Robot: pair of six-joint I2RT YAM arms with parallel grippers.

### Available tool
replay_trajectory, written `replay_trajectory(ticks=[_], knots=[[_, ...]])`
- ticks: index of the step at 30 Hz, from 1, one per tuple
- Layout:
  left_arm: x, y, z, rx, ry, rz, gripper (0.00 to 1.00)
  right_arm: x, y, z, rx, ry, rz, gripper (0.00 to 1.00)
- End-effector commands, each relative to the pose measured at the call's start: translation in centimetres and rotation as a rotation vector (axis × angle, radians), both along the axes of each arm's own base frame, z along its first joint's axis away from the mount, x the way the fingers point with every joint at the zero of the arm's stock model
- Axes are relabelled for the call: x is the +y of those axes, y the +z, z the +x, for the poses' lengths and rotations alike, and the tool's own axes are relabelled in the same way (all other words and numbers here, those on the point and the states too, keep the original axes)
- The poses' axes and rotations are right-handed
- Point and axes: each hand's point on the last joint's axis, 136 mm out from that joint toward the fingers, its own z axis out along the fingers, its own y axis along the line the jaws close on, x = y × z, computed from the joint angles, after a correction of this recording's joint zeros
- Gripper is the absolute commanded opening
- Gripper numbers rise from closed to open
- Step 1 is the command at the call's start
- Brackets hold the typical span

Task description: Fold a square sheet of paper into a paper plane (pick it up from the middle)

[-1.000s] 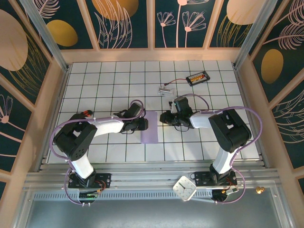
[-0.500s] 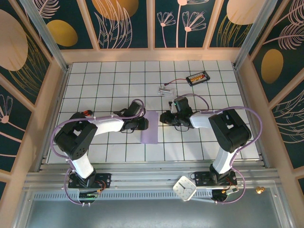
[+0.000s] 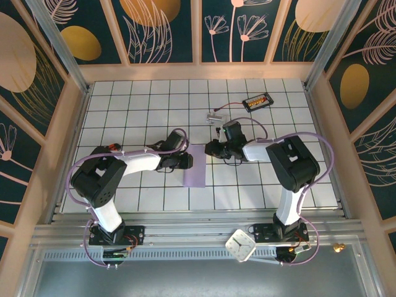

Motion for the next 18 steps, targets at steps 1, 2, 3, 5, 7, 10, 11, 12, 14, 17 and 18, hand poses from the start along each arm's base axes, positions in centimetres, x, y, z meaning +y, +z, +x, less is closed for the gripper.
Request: replay_trajectory(ticks=[1,2,3,5,7,10,11,12,14,17,18], knots=[[-0.27,-0.93,-0.92,0.049,-0.04,0.008,0.32,0.62,-0.04,0.82,-0.016,0.015,0.006,0.2],[-0.26,-0.92,-0.89,0.048,-0.041,0.008,0.32,0.59,-0.2,0.93,-0.013,0.014,0.007,0.2],[-0.21,-0.93,-0.89,0.048,-0.043,0.011,0.33,0.67,-0.29,0.94,-0.012,0.016,0.007,0.2],[-0.19,-0.98,-0.95,0.048,-0.052,0.016,0.33,0.76,-0.34,1.08,-0.013,0.017,0.007,0.19],[-0.24,-0.99,-1.0,0.049,-0.063,0.019,0.32,0.77,-0.5,1.16,-0.01,0.016,0.004,0.19],[-0.22,-1.15,-1.05,0.054,-0.079,0.029,0.32,0.66,-0.71,1.25,-0.008,0.014,0.002,0.19],[-0.28,-1.11,-1.01,0.054,-0.083,0.028,0.32,0.65,-0.77,1.3,-0.008,0.013,0.001,0.19],[-0.43,-1.15,-1.03,0.057,-0.087,0.025,0.33,0.58,-0.79,1.36,-0.008,0.011,0.002,0.19],[-0.56,-1.16,-1.02,0.059,-0.092,0.021,0.33,0.52,-0.91,1.34,-0.005,0.009,0.001,0.19],[-0.73,-1.24,-1.03,0.061,-0.105,0.02,0.33,0.47,-0.92,1.33,-0.003,0.01,0.007,0.19],[-0.8,-1.24,-1.07,0.062,-0.111,0.018,0.33,0.48,-0.79,1.35,-0.001,0.011,0.016,0.19]])
